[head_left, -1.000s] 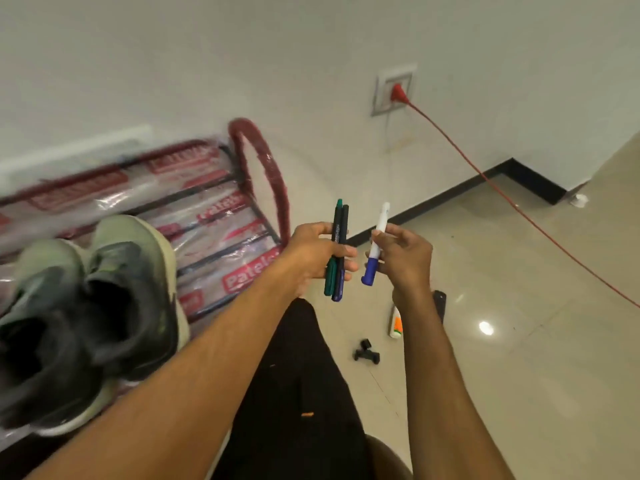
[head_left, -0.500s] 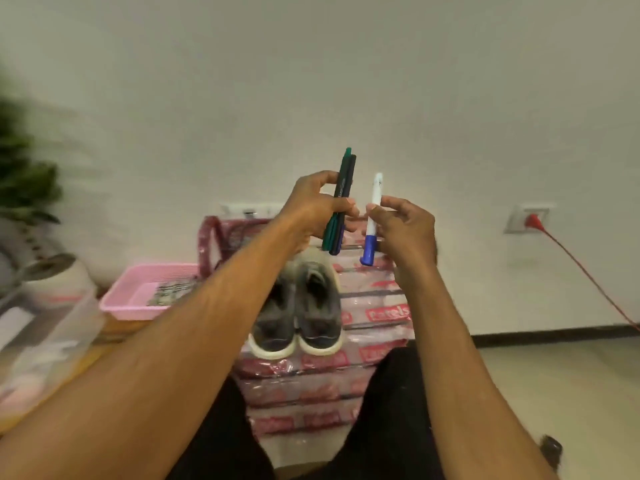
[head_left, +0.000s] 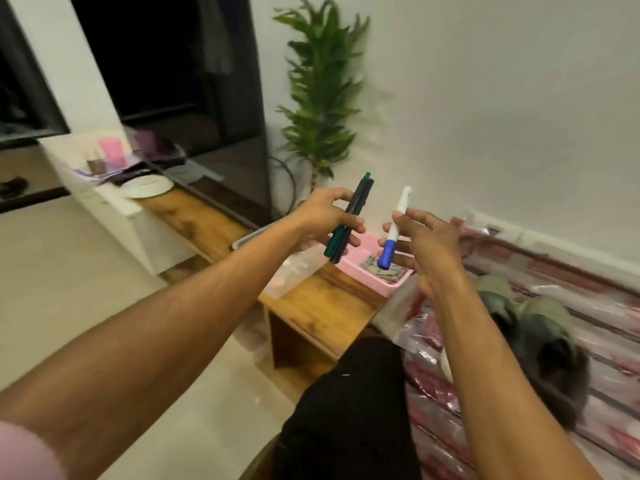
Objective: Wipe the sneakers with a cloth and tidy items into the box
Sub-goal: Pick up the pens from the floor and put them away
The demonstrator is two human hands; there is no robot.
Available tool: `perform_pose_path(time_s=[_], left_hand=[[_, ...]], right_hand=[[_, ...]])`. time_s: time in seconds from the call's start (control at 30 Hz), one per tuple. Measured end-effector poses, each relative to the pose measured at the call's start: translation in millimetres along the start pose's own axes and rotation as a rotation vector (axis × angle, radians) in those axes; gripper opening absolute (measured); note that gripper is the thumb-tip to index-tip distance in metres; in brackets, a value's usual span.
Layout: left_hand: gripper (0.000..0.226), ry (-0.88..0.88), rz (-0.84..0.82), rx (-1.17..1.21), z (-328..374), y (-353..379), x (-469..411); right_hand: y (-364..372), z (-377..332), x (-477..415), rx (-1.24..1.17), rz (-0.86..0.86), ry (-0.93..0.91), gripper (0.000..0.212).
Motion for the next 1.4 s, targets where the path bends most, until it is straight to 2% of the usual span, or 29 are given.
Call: perform_pose_path(time_s=[0.2, 0.33, 0.47, 0.6, 0.77, 0.9, 1.07, 1.27, 1.33, 1.4], left_hand=[[0.029, -0.135, 0.129, 0.050, -80.3, -83.2, 37.3], [0.038, -0.275, 0.191, 0.118, -147.1, -118.4, 55.3], [0.030, -0.396, 0.241, 0.172, -211.6, -133.9, 71.7], [0.045, -0.508, 0.294, 0.254, -271.3, -146.0, 80.8], [0.053, -0.602, 0.301, 0.361, -328.5, -153.3, 83.2], [0.054, -0.654, 0.311, 0.373, -366.2, -158.4, 76.8], [0.046, -0.723, 0.320, 0.369, -411.6, -166.3, 56.5], [0.044, -0.758, 0.293, 0.327, -451.4, -169.3, 13.4], [0.045, -0.774, 0.276, 0.303, -463.1, -168.4, -2.1], [0.046, -0.786, 0.273, 0.270, -472.2, -168.6, -15.0]], right_hand=[[102.1, 65.2, -6.7, -0.028, -0.251, 0.212, 0.028], [151.1, 114.5, -1.1, -0.009, -0.334, 0.358, 0.035], [180.4, 161.8, 14.9, 0.034, -0.400, 0.448, 0.046], [202.3, 201.9, 23.4, 0.110, -0.465, 0.522, 0.045], [226.8, 258.5, 24.3, 0.276, -0.536, 0.621, 0.061], [241.6, 301.1, 21.5, 0.315, -0.492, 0.694, 0.052], [253.8, 354.0, 3.7, 0.329, -0.361, 0.780, 0.051], [263.2, 399.4, -34.7, 0.351, -0.187, 0.720, 0.062], [266.3, 413.0, -48.1, 0.363, -0.154, 0.703, 0.052], [266.1, 428.8, -58.6, 0.309, -0.092, 0.724, 0.032]])
Point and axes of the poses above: each hand's wrist, its own x-axis away from the middle knuckle, its own y-axis out of the palm, z = x × y, the point moved 8 cm from there along -x, towards the middle knuckle, and after that the axes turned 4 degrees about -z, right-handed, at the moved point
